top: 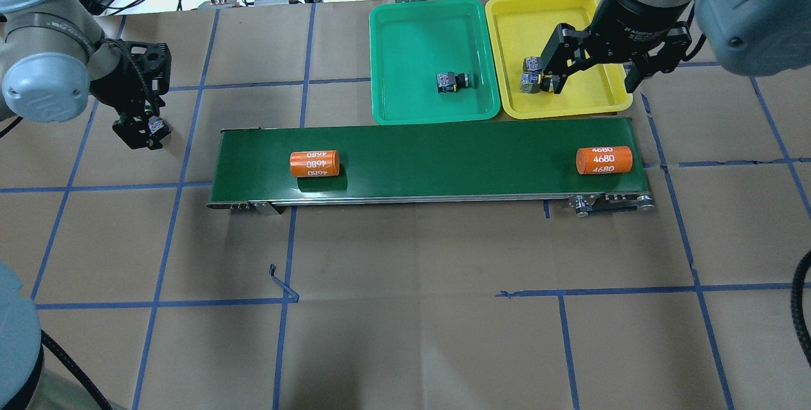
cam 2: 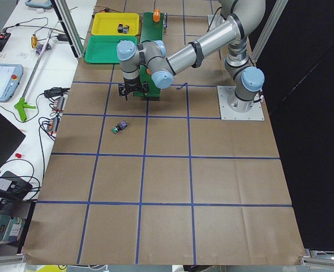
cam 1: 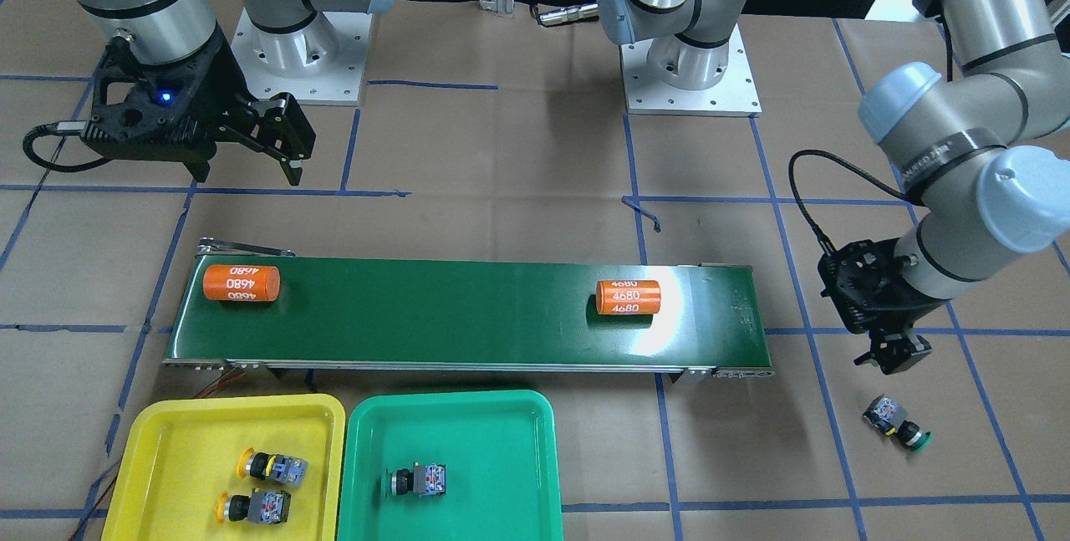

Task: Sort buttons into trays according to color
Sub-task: 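Lower the left gripper onto the green-capped button and grasp it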

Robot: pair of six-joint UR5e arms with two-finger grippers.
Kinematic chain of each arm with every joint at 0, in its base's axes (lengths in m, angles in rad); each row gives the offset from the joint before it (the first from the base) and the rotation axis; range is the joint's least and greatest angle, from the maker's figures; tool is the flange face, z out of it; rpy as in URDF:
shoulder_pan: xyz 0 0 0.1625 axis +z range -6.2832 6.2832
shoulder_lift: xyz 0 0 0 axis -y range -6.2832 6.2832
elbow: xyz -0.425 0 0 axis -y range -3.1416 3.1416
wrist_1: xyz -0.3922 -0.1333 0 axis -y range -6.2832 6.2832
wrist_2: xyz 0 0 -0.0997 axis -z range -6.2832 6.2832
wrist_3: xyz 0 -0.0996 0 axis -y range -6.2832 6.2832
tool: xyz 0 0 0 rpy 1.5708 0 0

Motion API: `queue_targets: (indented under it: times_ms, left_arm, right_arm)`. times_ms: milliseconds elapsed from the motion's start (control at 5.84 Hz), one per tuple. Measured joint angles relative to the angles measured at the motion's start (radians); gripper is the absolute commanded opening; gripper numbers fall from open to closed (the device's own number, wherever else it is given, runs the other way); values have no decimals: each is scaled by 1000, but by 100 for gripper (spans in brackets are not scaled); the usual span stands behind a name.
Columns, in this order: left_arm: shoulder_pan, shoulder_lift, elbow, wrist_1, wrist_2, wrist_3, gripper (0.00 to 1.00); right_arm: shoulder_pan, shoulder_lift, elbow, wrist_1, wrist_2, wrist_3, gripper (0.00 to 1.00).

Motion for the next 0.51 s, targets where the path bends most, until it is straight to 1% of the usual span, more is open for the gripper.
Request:
queue_targets:
  times_ms: [342, 514]
  left_arm:
    - [39, -101, 96, 24, 3, 344, 97]
    - [48, -147, 125, 62, 3, 470, 97]
  right_arm:
    - [0, 1, 2, 2, -1, 0, 100]
    - [0, 1, 2, 3, -1, 0, 100]
